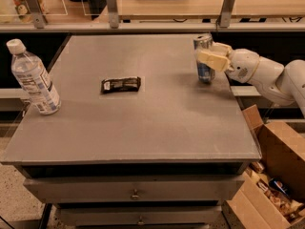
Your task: Place redbull can upright
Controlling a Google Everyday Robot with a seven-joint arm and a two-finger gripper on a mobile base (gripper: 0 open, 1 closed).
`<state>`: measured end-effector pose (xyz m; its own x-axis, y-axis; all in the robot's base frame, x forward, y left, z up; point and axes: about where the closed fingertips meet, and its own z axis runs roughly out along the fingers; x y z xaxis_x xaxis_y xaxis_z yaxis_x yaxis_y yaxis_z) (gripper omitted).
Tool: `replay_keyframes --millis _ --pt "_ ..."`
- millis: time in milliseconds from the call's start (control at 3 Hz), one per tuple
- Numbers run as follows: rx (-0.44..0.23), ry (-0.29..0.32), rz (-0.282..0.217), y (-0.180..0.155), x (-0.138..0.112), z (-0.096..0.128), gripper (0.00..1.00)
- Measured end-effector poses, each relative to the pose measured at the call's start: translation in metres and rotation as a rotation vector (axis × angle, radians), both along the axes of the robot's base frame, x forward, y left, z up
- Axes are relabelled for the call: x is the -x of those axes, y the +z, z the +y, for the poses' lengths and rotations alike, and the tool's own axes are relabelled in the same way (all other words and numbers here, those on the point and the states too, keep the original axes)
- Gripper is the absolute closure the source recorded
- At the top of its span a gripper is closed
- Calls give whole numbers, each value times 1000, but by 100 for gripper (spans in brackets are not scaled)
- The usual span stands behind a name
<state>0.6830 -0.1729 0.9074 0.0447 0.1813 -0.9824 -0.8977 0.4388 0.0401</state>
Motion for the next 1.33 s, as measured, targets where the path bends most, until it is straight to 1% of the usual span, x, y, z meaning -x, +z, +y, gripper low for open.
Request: replay_keyframes --millis 667,1000,1333 --pt "-6 -28 34 -16 -4 -13 35" --pt "-7 -36 43 -19 -5 -17 12" --pt "-4 -58 53 -23 -6 -25 0"
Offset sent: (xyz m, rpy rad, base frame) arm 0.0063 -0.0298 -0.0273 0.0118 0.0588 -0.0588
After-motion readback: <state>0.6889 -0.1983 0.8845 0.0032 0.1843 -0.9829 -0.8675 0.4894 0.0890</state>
